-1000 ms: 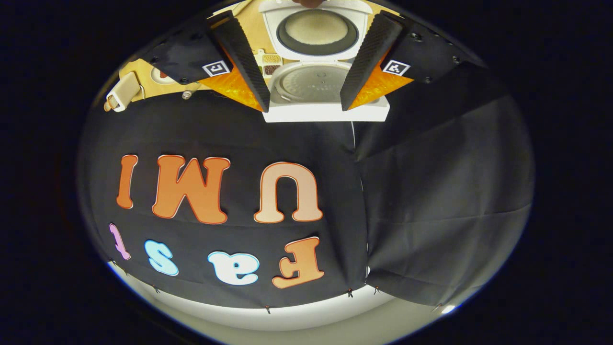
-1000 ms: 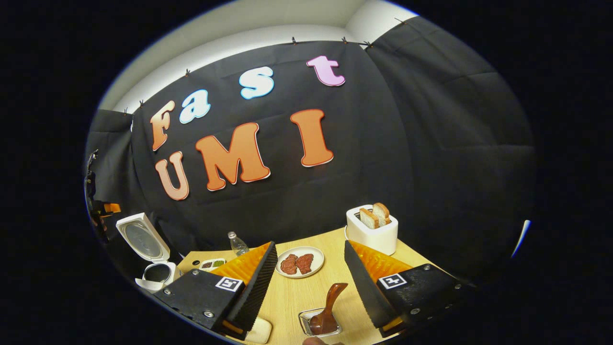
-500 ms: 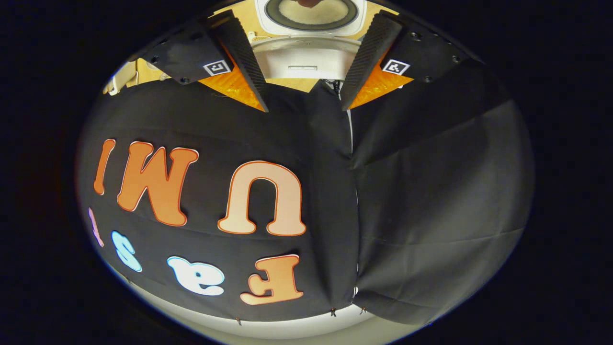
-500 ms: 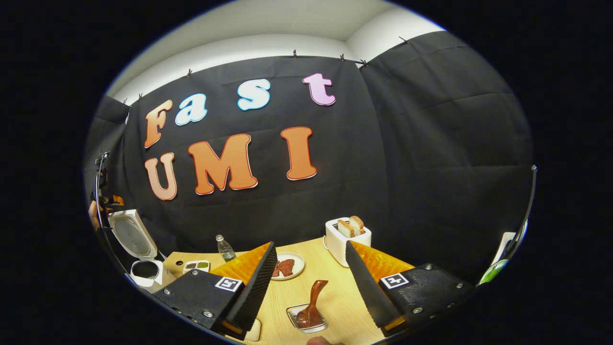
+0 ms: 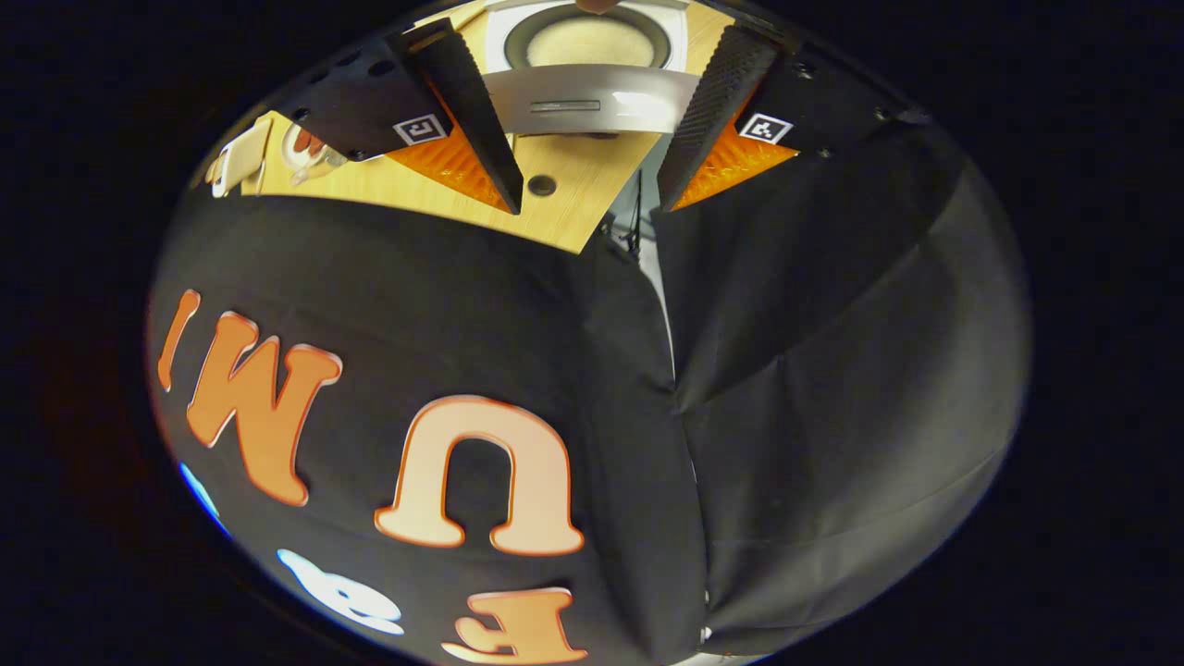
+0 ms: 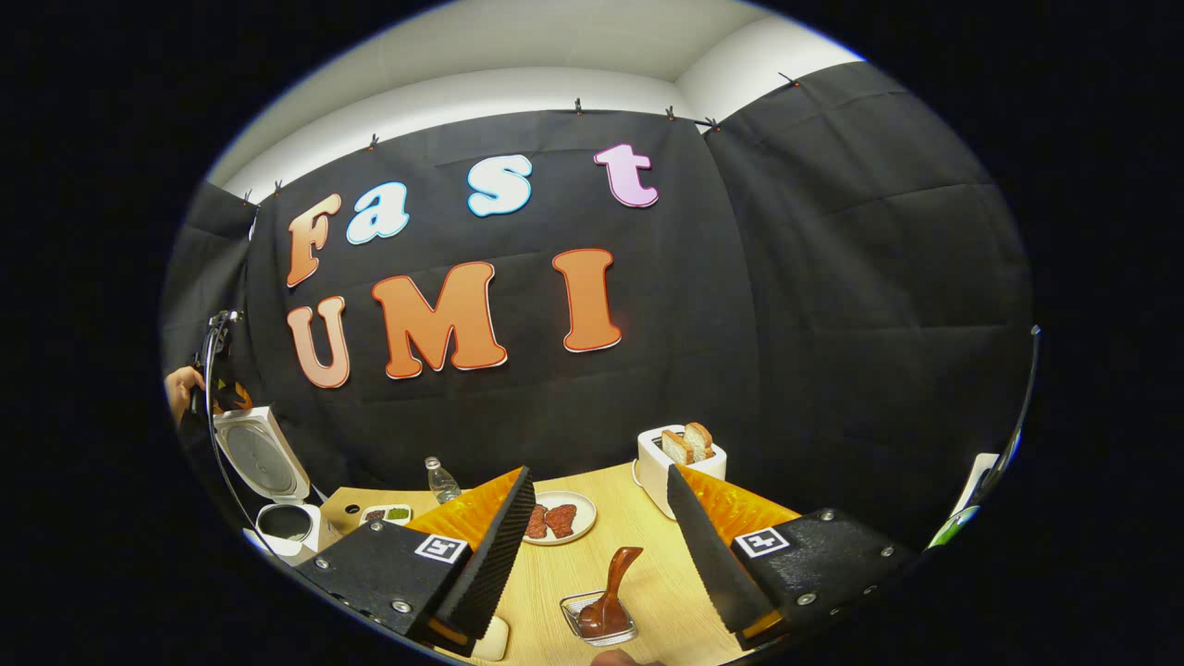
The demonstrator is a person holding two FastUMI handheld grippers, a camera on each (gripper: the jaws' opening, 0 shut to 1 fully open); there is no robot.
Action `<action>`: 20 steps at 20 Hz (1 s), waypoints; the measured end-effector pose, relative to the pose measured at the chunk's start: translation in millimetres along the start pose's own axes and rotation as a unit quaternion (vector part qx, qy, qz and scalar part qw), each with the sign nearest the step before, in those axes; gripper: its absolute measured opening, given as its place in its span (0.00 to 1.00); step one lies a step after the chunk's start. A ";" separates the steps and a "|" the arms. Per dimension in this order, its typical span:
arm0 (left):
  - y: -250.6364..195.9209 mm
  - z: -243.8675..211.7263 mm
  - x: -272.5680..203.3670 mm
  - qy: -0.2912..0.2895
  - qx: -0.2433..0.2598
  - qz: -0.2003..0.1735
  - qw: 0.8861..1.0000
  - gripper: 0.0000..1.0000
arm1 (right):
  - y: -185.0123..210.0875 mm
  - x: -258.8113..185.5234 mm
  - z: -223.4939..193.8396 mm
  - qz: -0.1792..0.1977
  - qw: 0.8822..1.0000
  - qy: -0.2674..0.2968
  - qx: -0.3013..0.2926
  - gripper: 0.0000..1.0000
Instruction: Close the left gripper, press the button to open the rice cooker; take a wooden spoon from the chopstick holder with the right hand, scoop a spoonful of rice and pour it into the rice cooker, then put the wooden spoon back into the chopstick holder.
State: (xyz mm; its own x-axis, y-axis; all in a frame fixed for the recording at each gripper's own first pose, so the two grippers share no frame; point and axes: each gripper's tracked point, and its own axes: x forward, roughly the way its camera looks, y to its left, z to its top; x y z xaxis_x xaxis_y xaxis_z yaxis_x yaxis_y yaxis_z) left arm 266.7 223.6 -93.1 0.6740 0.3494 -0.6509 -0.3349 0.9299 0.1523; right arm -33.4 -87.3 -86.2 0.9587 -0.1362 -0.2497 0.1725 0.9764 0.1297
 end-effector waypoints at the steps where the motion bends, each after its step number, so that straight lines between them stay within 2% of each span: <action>1: -2.6 -0.7 -0.1 0.013 0.001 0.000 1.000 0.99 | -0.1 2.2 -0.1 0.002 1.000 -0.002 0.000 0.90; 5: -15.2 -40.5 -20.7 0.094 -0.013 -0.026 0.995 0.99 | 8.3 8.1 -5.0 0.025 1.000 0.003 -0.006 0.90; 11: -25.5 -106.4 -61.0 0.174 -0.038 -0.060 0.982 0.98 | 10.3 20.2 -11.7 0.047 0.999 0.020 -0.002 0.89; 16: -25.7 -178.1 -65.0 0.217 0.003 -0.033 0.976 1.00 | 27.9 25.6 -23.1 0.074 0.996 0.039 0.000 0.90; 18: -32.1 -223.5 -65.9 0.257 0.012 -0.028 0.966 1.00 | 32.9 26.0 -23.5 0.083 0.996 0.042 -0.002 0.90; 19: -31.9 -248.7 -67.1 0.279 0.010 -0.027 0.960 0.97 | 35.9 24.9 -24.9 0.087 0.995 0.044 -0.005 0.89; 20: -34.7 -272.2 -67.6 0.306 0.005 -0.026 0.952 1.00 | 36.5 25.5 -26.5 0.090 0.995 0.046 -0.009 0.89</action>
State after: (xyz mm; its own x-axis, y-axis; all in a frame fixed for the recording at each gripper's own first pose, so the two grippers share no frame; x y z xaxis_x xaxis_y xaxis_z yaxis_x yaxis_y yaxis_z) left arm 53.5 136.4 -256.8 0.1788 0.1726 -0.9686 -0.3038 0.9461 0.1125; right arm -8.6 -50.7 -113.3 0.9488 0.0559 -0.3108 -0.0046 0.9866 0.1634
